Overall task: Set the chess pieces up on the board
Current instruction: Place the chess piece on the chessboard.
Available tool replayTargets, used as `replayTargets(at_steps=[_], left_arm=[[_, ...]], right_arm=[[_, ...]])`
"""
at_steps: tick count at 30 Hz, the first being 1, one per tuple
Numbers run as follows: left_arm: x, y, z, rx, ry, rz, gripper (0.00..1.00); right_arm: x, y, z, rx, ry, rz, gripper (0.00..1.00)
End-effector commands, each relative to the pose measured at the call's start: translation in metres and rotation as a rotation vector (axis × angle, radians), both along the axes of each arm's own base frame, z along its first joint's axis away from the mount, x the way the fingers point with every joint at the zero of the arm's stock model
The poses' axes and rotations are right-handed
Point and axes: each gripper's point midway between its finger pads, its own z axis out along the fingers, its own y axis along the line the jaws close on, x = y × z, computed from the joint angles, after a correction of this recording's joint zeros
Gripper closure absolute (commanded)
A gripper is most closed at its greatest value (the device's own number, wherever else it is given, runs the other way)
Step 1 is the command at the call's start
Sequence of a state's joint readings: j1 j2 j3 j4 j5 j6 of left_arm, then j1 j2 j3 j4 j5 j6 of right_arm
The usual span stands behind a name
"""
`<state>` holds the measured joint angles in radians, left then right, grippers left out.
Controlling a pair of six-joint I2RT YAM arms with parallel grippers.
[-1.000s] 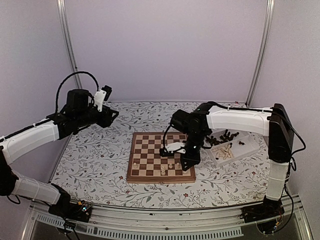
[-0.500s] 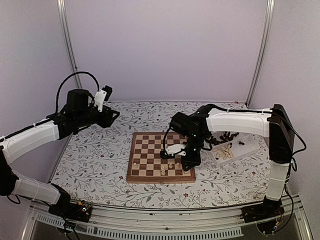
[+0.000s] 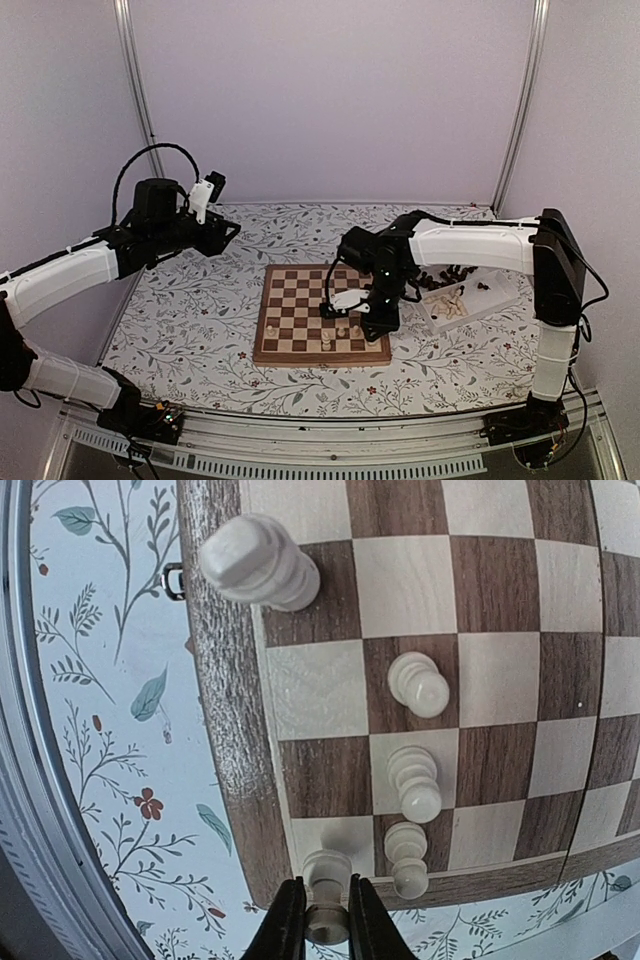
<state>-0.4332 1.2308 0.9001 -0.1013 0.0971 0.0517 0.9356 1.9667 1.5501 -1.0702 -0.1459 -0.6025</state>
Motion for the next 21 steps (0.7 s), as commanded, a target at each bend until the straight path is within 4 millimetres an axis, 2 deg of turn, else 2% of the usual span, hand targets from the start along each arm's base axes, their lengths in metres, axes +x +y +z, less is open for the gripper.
replayTargets(at_steps=[1,8,12,15,17,19,21], left_arm=[[0.002,0.001,0.002,-0.014,-0.007,0.002,0.46],[0.002,0.0,0.001,-0.014,-0.004,-0.004,0.46],[0.002,0.0,0.001,-0.014,-0.003,-0.006,0.46],[0.002,0.0,0.0,-0.014,-0.001,-0.007,0.46],[0.002,-0.001,-0.001,-0.014,0.001,-0.008,0.46],[0.002,-0.001,-0.001,-0.014,0.002,-0.008,0.46],[0.003,-0.001,-0.002,-0.013,0.003,-0.009,0.46]], right_arm=[[-0.001,-0.003,-0.015,-0.034,0.007,0.005,0.84],[-0.001,-0.004,-0.019,-0.04,0.009,0.006,0.78],[-0.002,-0.001,-0.01,-0.023,0.011,0.007,0.68],[0.002,0.004,0.014,0.025,-0.015,0.014,0.61],[0.008,0.007,0.037,0.075,-0.032,0.007,0.58],[0.017,0.008,0.06,0.134,-0.048,-0.016,0.56],[0.03,0.001,0.075,0.176,-0.056,-0.059,0.56]])
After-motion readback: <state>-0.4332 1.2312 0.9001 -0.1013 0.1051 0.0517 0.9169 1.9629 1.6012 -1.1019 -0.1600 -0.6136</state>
